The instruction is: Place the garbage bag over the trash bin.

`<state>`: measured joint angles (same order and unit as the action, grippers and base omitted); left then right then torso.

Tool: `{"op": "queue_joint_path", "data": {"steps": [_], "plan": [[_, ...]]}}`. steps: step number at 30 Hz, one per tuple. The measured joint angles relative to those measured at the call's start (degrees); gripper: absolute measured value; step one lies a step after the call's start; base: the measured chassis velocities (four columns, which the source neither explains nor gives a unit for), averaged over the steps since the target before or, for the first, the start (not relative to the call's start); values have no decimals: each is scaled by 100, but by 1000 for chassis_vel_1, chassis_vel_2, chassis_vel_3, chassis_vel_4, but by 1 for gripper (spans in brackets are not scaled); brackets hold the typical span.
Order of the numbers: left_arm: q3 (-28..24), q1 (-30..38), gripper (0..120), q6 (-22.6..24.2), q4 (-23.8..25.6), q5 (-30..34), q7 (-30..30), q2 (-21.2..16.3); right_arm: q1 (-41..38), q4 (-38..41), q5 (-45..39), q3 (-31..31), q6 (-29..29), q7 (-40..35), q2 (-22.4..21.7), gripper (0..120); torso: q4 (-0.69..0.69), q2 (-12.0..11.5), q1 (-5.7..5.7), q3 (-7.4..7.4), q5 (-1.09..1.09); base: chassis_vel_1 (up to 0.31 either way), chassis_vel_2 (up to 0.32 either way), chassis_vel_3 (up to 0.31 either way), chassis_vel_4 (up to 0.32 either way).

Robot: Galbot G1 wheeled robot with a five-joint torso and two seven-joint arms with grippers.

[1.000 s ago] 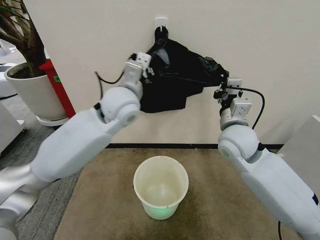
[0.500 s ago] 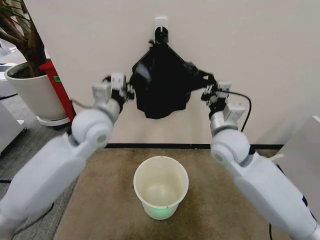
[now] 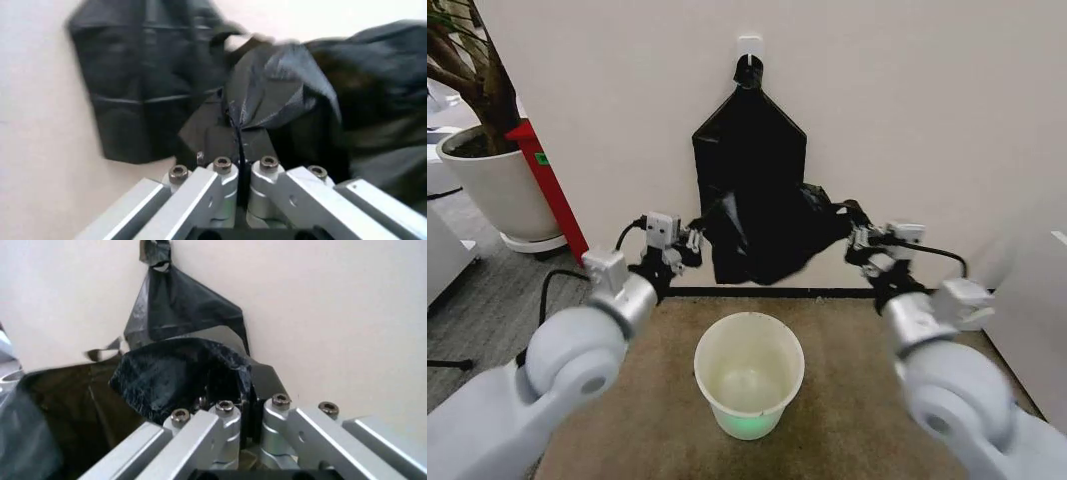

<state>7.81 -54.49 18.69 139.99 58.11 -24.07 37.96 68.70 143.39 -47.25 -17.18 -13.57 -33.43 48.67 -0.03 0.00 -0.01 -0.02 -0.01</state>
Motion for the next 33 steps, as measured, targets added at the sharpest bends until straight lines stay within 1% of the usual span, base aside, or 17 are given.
{"op": "queue_joint_path", "data": {"steps": [2,4,5,7,10,14,16,19,21,23,26,29,30,31,32,33], "plan": [[256,-350,0,-5,317,158,4,-134,237,43,-341,-141,15,-23,-244,0,1,0,0,0,3,0,0,0,0],[482,-656,0,9,374,186,-1,-207,372,44,-571,-174,32,-35,-375,0,2,0,0,1,2,0,0,0,0],[647,-887,0,55,379,183,-33,-252,490,44,-559,-177,106,26,-441,0,5,0,0,2,1,0,0,0,0],[699,-955,0,64,381,176,-42,-263,539,44,-509,-177,136,62,-455,0,5,0,0,2,1,0,0,0,0],[998,-1290,0,113,382,191,-191,-255,852,34,-339,-100,257,289,-476,0,3,0,0,1,2,0,0,0,0],[1017,-1432,0,136,374,268,-286,-204,979,23,-382,-23,262,326,-454,0,2,0,0,2,2,0,0,0,0],[982,-1578,0,148,366,314,-361,-147,1079,16,-430,7,259,333,-438,0,3,0,0,2,1,0,0,0,0],[833,-1842,0,154,354,273,-382,33,1276,8,-655,80,156,290,-347,0,3,0,0,2,1,0,0,0,0],[684,-1976,0,113,346,165,-285,183,1328,4,-855,149,83,203,-256,0,2,0,0,2,1,0,0,0,0],[651,-1995,0,95,344,134,-256,218,1331,3,-873,162,76,194,-240,0,2,0,0,2,1,0,0,0,0],[508,-1999,0,-152,-95,-226,98,479,1373,-2,-887,343,58,194,-43,0,3,0,0,2,1,0,0,0,0],[461,-1936,0,-289,-573,-303,165,660,1358,-115,-786,619,120,178,153,0,2,0,0,2,0,0,0,0,0],[461,-1936,0,-289,-573,-303,165,660,1358,-115,-786,619,120,178,153,0,2,0,0,2,0,0,0,0,0],[455,-1937,0,-317,-690,-314,166,705,1346,-166,-770,683,127,158,199,0,2,0,0,2,0,0,0,0,0],[452,-1979,0,-401,-953,-339,155,789,1302,-299,-712,861,144,85,332,0,2,0,0,2,0,0,0,0,0],[454,-2023,0,-442,-1055,-356,134,822,1284,-361,-670,955,149,46,392,0,2,0,1,3,0,0,0,0,0]]}}
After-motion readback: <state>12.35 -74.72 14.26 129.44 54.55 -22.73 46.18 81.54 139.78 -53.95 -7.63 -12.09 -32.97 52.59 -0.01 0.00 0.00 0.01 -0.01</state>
